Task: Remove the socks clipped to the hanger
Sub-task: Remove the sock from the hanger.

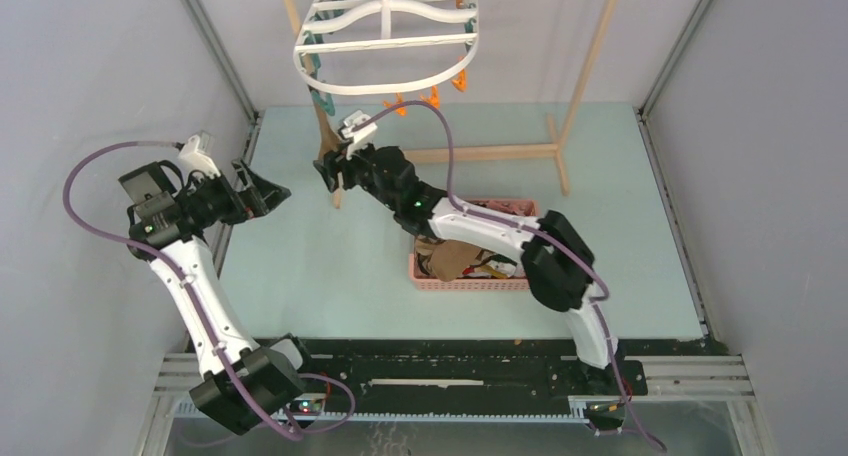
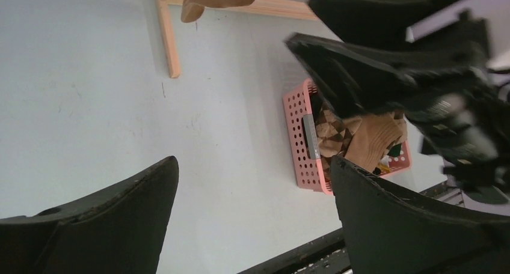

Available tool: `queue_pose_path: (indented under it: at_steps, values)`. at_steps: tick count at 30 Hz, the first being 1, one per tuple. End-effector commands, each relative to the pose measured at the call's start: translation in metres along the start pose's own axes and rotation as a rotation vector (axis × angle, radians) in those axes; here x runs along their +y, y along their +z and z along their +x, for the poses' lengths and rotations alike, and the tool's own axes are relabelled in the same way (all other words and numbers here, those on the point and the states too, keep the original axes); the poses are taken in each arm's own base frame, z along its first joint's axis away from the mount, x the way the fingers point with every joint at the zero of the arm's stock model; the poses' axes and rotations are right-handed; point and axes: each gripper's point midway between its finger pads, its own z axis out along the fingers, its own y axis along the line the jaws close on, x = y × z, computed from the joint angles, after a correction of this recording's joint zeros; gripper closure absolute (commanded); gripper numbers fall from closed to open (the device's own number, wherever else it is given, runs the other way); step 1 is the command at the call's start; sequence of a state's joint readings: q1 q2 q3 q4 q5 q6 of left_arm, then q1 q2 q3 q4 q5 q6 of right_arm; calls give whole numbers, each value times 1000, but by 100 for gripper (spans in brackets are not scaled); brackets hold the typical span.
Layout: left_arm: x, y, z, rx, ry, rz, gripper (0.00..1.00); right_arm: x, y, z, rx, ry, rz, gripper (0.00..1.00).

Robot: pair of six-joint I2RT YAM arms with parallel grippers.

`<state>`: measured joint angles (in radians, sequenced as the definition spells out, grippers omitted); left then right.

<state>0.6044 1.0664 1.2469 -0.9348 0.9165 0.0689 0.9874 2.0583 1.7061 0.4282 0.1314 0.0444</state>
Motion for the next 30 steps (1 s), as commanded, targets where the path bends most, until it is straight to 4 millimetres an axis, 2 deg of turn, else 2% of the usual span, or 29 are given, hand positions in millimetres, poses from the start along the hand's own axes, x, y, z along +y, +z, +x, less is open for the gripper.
queue_pose_path:
  at_steps: [1,7,10,12,13,14,16,18,20,22,30]
  values:
    - [-15,-11,-12,-21,39,63,0,-11,38,-6,-62,-16,16,29]
    - [-15,-16,-5,6,72,46,0,-45,74,3,-91,-5,115,34]
    - [-19,-20,-5,8,85,46,0,-52,84,3,-113,10,107,39]
    - [-22,-21,-5,8,82,56,0,-50,89,0,-120,8,81,47]
    - [-24,-21,-6,6,83,62,0,-47,89,-3,-124,5,59,53]
    - [-25,-22,-6,5,83,65,0,-41,87,-9,-132,8,26,64]
    - [-27,-22,-5,2,90,69,0,-29,79,-24,-166,23,-42,81]
    - [-28,-23,-3,2,98,73,0,-15,64,-28,-172,35,-114,99]
    - [-28,-23,-2,2,104,77,0,-1,49,-49,-208,34,-172,100]
    - [-30,-23,0,3,108,84,1,12,29,-61,-224,25,-214,100]
    - [-49,-31,0,-19,128,131,3,44,-32,-80,-259,45,-314,100]
